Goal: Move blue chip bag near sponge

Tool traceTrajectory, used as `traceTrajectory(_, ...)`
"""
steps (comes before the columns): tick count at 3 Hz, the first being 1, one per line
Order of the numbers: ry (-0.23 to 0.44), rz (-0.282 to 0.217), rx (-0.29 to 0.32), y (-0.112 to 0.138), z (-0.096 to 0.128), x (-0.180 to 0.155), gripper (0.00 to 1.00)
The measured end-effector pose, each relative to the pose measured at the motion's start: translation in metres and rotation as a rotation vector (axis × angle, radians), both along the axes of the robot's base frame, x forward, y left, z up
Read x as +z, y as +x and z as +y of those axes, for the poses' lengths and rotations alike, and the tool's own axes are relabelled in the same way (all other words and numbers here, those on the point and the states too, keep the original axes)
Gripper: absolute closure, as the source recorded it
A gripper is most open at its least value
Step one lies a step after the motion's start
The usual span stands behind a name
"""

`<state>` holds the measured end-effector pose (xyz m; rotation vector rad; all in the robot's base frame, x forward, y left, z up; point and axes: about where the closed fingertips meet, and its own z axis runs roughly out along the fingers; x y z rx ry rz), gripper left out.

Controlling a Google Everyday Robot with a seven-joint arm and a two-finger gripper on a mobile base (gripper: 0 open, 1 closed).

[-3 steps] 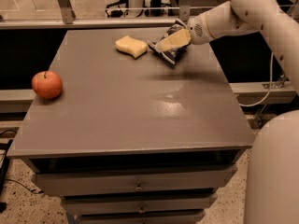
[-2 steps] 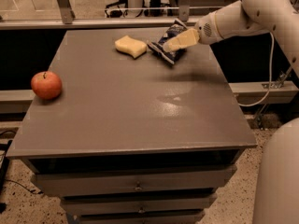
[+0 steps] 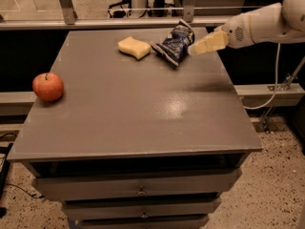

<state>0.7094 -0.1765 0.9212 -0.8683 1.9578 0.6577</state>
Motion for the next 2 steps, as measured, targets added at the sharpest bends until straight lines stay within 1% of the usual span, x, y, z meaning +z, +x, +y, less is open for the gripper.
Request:
traceTrajectory(1,0.056,-0.085,0.073,-0.0261,-0.0321,0.0059,0.00)
traceTrajectory(2,0.056,-0.085,0.073,-0.0261,-0.0321,0.0059,0.00)
